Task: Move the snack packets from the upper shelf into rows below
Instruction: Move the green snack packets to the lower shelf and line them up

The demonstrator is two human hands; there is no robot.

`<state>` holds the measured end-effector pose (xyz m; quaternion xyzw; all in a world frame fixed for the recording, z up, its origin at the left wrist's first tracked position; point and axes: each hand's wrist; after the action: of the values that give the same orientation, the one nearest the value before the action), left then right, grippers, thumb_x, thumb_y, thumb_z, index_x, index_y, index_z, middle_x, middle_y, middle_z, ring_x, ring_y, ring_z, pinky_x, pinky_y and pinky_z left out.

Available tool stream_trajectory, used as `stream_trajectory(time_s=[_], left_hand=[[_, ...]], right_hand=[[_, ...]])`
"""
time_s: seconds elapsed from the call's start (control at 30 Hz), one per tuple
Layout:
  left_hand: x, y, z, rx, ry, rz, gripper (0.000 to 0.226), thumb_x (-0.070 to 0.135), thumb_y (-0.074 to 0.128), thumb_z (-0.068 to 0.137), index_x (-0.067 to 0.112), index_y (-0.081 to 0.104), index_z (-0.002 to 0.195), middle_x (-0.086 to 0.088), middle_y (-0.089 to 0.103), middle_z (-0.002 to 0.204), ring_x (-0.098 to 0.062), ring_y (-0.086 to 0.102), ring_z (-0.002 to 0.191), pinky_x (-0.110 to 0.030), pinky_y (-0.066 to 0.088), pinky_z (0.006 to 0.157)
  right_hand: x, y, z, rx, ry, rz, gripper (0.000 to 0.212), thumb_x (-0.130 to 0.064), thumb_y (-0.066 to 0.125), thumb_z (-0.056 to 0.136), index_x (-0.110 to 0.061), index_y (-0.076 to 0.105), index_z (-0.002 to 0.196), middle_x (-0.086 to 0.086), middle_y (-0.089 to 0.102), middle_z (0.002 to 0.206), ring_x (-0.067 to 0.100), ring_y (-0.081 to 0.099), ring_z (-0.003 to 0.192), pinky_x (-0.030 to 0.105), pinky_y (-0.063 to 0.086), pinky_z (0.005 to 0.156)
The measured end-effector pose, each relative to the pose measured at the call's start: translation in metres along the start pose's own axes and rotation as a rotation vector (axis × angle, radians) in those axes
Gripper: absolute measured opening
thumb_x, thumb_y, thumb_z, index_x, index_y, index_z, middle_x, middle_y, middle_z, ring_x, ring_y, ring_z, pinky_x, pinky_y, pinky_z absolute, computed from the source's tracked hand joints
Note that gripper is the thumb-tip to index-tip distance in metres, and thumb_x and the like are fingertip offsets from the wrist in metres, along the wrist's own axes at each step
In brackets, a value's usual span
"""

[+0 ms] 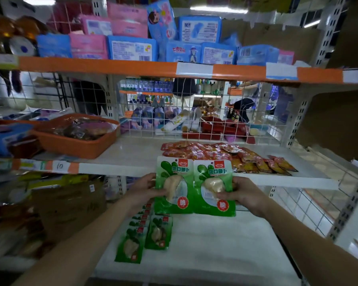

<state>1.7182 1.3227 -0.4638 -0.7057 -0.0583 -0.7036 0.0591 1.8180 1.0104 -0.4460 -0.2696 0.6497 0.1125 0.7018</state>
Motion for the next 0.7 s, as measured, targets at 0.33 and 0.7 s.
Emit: stream_trajectory(time_s=[0.33, 0.7], left_hand=[[-0.074, -0.012, -0.024, -0.008, -0.181, 0.028, 0.053, -0.004, 0.08, 0.074, 0.017, 0.065, 0.121, -0.001, 0.073, 0.114, -0.024, 0.067, 0.111, -0.049, 0.056, 0.094], [-0.147, -0.028, 0.014, 0.011, -0.168, 0.052, 0.055, -0.01, 0.074, 0.078, 0.011, 0.06, 0.128, -0.003, 0.074, 0.112, -0.02, 0.069, 0.107, -0.028, 0.059, 0.078]], right_hand=[[0.063, 0.034, -0.006, -0.066, 0.146, -0.043, 0.041, -0.004, 0.085, 0.072, -0.018, 0.073, 0.109, 0.004, 0.076, 0.105, 0.019, 0.072, 0.099, 0.029, 0.058, 0.077], [0.158, 0.072, 0.047, 0.043, 0.258, -0.074, 0.047, 0.0, 0.089, 0.065, -0.01, 0.072, 0.108, 0.01, 0.076, 0.099, 0.026, 0.073, 0.093, 0.047, 0.06, 0.083]])
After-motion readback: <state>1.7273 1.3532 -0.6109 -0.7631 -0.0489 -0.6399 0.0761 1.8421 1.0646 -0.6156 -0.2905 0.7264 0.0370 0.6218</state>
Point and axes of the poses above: each hand's wrist, its own z-axis towards the middle knuckle, its own y-axis out of the palm, x = y × z
